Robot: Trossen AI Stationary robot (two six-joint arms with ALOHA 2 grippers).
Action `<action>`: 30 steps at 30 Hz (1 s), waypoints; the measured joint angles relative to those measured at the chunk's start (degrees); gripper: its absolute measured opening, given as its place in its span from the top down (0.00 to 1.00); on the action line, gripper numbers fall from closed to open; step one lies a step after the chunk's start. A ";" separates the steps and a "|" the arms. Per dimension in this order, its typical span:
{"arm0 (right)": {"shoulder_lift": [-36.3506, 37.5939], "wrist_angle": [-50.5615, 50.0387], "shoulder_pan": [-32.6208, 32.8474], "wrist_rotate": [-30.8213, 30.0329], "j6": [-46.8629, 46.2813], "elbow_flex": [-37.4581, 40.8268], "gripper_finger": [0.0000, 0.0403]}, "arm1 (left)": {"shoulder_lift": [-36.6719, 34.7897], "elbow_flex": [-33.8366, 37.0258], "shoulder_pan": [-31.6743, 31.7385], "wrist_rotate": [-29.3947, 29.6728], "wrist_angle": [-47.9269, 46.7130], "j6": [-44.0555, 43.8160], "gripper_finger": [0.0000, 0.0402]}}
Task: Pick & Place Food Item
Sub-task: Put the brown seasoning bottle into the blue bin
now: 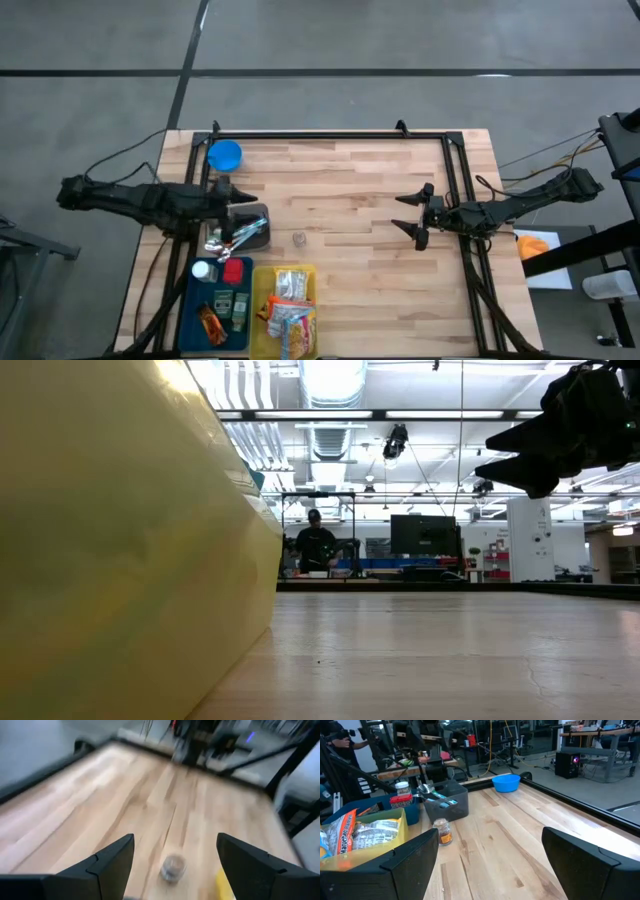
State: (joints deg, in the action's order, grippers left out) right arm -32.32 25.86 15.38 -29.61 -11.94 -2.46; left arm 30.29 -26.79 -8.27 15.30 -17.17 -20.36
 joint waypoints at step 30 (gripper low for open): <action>-0.02 -0.34 -0.02 0.01 0.02 -0.02 0.13 | 60.26 -41.14 0.11 -1.09 -24.45 -5.69 0.29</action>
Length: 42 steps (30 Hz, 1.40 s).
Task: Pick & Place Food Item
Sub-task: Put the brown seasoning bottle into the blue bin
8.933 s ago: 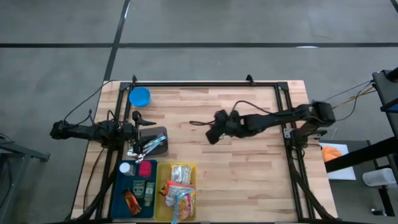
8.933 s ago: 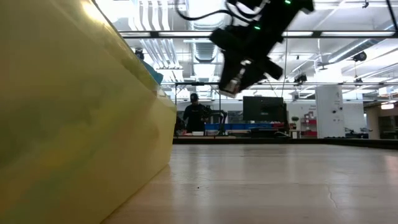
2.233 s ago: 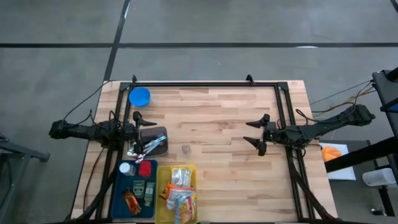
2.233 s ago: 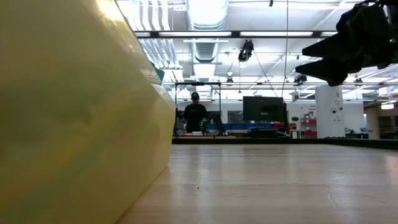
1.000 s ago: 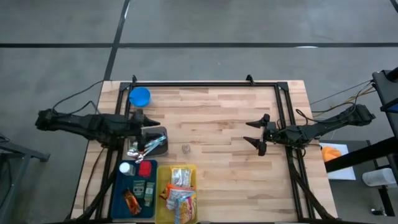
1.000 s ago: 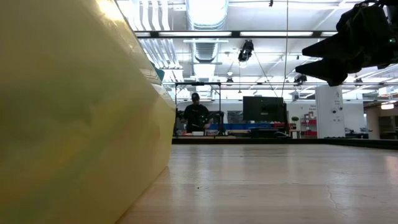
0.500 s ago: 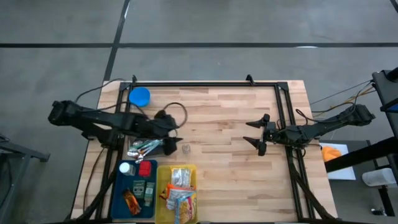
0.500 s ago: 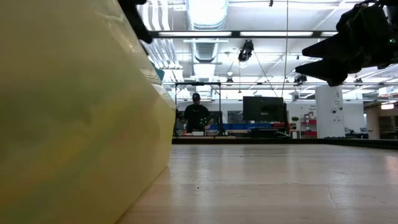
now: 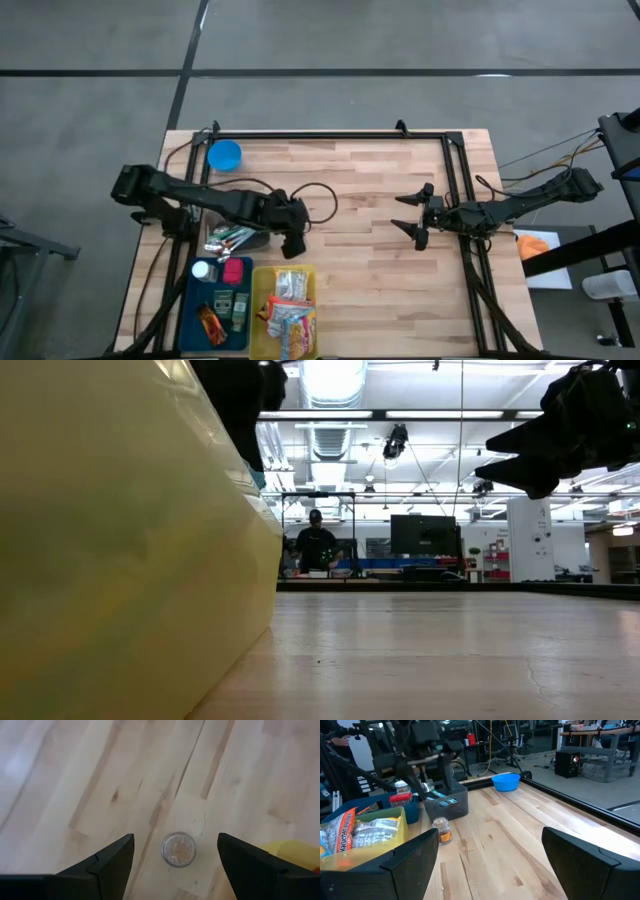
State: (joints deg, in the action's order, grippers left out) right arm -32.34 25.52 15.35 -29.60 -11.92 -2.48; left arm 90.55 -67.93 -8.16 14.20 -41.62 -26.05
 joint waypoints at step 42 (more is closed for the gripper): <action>-0.03 -0.20 0.00 -0.01 -0.02 0.00 0.13 | 14.29 5.39 2.46 -6.37 8.32 -4.44 0.29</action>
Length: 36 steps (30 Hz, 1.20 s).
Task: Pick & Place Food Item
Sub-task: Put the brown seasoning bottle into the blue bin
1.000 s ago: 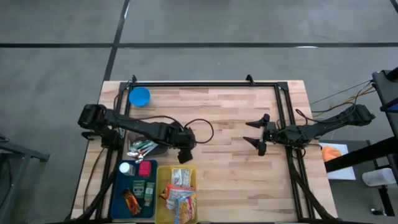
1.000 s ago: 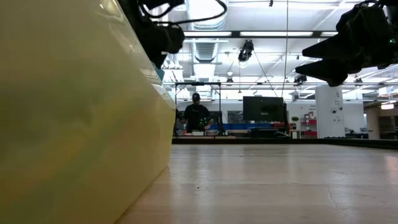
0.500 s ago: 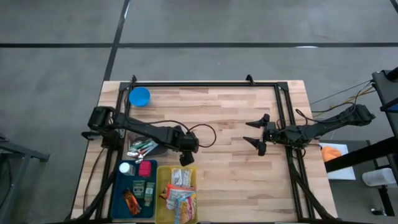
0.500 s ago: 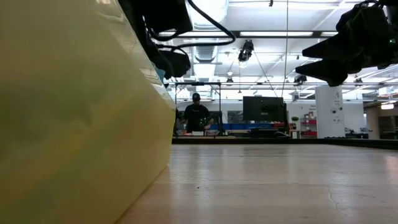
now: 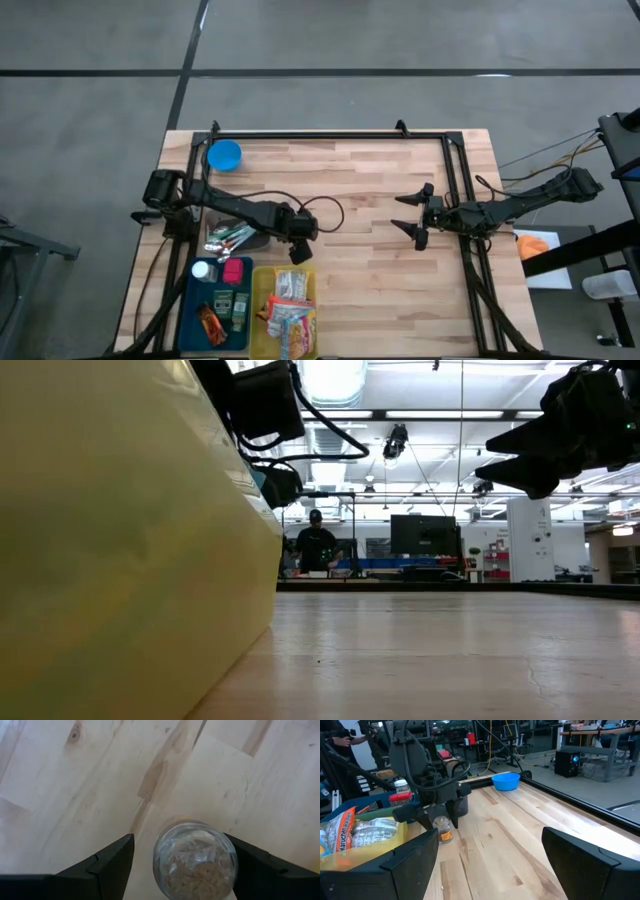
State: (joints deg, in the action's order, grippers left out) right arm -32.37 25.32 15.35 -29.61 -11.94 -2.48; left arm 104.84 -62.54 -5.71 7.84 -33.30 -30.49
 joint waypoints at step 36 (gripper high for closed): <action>-0.04 0.00 0.02 0.00 0.00 0.00 0.13 | -0.11 -0.03 0.19 0.94 0.87 0.15 0.56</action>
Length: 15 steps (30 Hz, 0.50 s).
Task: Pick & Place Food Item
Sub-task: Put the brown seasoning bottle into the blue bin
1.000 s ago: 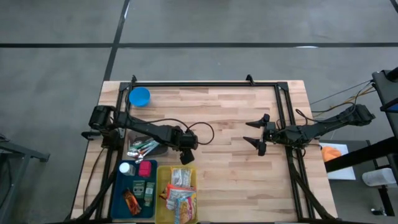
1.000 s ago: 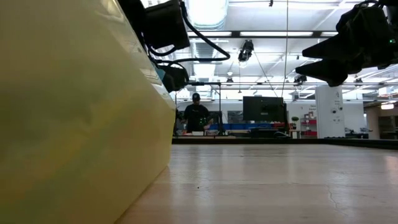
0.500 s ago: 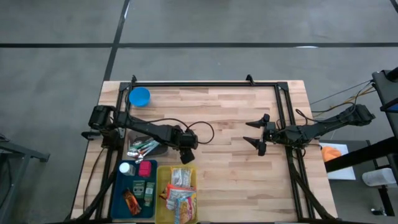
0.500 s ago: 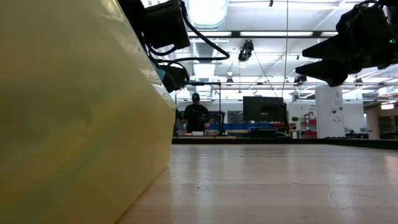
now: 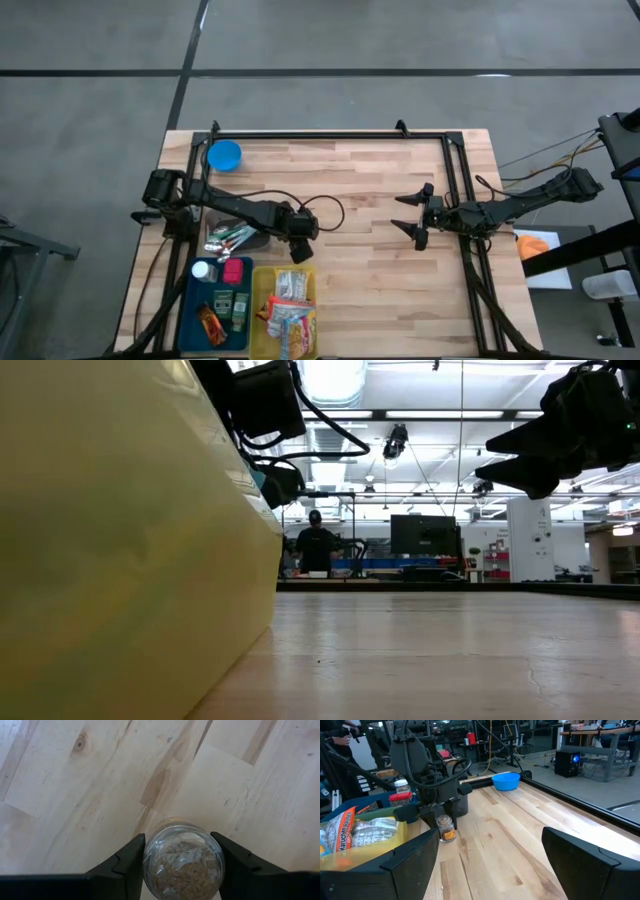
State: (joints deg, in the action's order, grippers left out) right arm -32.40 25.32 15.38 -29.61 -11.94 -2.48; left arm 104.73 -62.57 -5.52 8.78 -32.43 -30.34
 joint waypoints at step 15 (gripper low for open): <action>0.02 -0.36 0.00 0.00 0.02 0.00 0.13 | -13.71 -0.10 -0.04 1.09 -7.16 -3.54 0.54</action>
State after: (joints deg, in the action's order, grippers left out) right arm -32.38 24.96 15.38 -29.60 -11.93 -2.48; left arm 91.02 -62.67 -5.56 9.86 -39.59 -33.88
